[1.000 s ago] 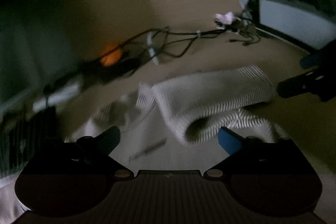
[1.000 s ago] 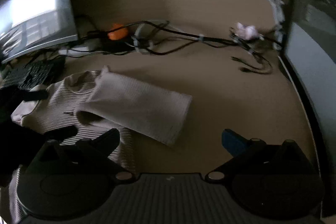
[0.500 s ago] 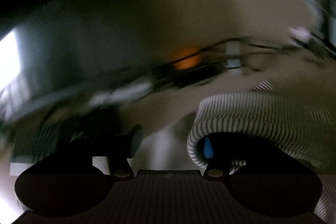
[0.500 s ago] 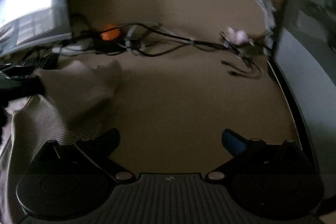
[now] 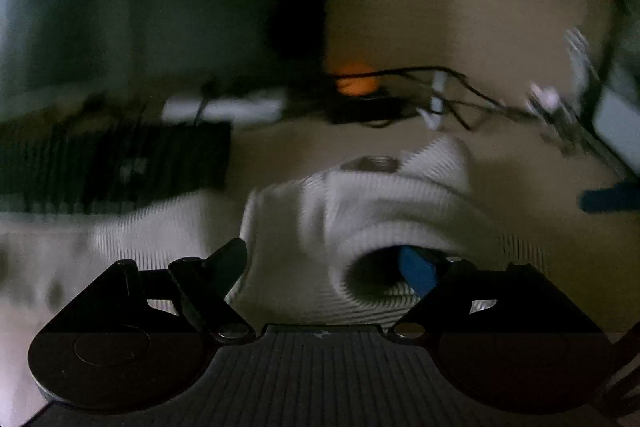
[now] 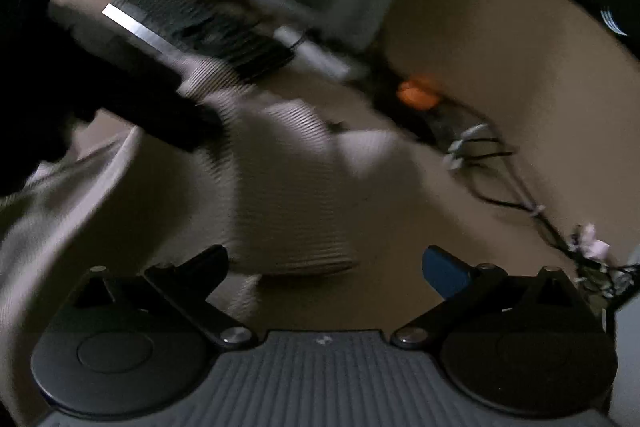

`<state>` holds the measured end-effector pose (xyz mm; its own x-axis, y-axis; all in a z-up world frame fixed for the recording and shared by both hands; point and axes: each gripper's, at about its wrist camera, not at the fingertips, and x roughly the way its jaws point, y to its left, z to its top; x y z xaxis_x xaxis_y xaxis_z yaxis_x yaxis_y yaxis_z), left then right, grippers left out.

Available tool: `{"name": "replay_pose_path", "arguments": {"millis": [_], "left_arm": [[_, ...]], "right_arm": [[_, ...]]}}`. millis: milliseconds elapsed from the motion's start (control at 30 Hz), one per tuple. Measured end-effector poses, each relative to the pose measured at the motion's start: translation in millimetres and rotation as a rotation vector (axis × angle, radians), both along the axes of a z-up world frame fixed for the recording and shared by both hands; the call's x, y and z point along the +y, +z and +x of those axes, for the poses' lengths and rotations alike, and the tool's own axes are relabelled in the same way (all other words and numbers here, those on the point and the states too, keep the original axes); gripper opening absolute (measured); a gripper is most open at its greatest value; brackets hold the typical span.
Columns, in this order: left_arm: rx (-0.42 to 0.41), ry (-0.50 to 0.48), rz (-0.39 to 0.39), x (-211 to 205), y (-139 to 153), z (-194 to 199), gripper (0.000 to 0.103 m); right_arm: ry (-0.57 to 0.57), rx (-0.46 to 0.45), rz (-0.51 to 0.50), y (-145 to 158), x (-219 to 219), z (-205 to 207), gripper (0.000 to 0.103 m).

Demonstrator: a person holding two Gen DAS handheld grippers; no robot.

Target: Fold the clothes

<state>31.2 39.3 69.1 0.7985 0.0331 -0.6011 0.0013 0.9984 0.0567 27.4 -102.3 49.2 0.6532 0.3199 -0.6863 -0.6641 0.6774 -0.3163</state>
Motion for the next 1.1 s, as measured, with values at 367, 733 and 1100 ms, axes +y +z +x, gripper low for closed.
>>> {"name": "replay_pose_path", "arguments": {"millis": [367,733,1100], "left_arm": [[-0.168,0.248,-0.024,20.1,39.7,14.0,0.087],[0.003,0.547,-0.634,139.9,-5.8,-28.2,0.093],[0.068,0.437,-0.607,123.5,-4.6,-45.6,0.093]], "right_arm": [[-0.032,0.011,-0.089,-29.4,2.6,-16.3,0.103],[0.019,-0.109,-0.119,-14.1,19.9,-16.3,0.103],[0.041,-0.274,-0.202,-27.5,64.1,29.1,0.102]]}}
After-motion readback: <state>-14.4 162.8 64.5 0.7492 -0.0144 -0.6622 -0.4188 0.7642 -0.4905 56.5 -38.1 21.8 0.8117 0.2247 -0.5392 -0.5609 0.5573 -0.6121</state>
